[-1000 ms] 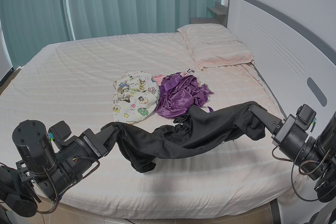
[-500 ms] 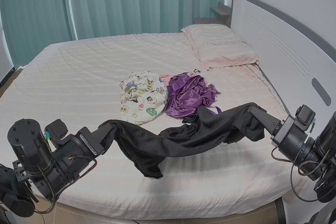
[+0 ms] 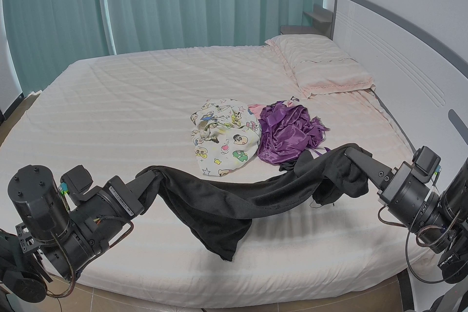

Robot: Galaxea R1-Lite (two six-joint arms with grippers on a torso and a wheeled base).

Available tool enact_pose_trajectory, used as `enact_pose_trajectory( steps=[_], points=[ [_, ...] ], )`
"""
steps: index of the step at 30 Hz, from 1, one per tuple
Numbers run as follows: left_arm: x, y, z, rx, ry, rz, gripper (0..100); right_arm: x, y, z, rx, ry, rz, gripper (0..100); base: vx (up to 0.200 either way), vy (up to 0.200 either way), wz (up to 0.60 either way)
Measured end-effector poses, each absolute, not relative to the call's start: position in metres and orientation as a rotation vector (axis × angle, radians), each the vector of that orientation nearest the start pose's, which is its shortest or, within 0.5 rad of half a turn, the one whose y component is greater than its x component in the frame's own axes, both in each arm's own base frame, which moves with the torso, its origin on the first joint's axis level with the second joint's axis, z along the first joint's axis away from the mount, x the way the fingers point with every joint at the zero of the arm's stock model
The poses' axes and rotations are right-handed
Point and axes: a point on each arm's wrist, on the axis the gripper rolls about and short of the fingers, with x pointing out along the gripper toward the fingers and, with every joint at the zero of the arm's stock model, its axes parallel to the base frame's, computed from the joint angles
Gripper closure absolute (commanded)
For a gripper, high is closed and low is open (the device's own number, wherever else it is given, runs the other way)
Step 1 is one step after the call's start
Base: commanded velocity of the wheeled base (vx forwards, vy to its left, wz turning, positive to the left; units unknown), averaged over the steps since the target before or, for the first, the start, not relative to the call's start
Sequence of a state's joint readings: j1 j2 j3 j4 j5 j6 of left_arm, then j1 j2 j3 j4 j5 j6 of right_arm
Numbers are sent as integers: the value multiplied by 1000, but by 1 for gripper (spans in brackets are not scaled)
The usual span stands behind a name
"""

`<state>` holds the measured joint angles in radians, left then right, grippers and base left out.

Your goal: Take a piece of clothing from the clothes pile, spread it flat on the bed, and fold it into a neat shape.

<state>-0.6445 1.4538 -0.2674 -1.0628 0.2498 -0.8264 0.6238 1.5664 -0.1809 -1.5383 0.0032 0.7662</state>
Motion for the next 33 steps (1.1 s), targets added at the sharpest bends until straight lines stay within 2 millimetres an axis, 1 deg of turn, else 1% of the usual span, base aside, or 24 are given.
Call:
enact_pose_trajectory(
  steps=[33],
  points=[
    [162,-113,157,-769,242,-329,100,166,123,157,787,106,665,100,0,200,0]
  ],
)
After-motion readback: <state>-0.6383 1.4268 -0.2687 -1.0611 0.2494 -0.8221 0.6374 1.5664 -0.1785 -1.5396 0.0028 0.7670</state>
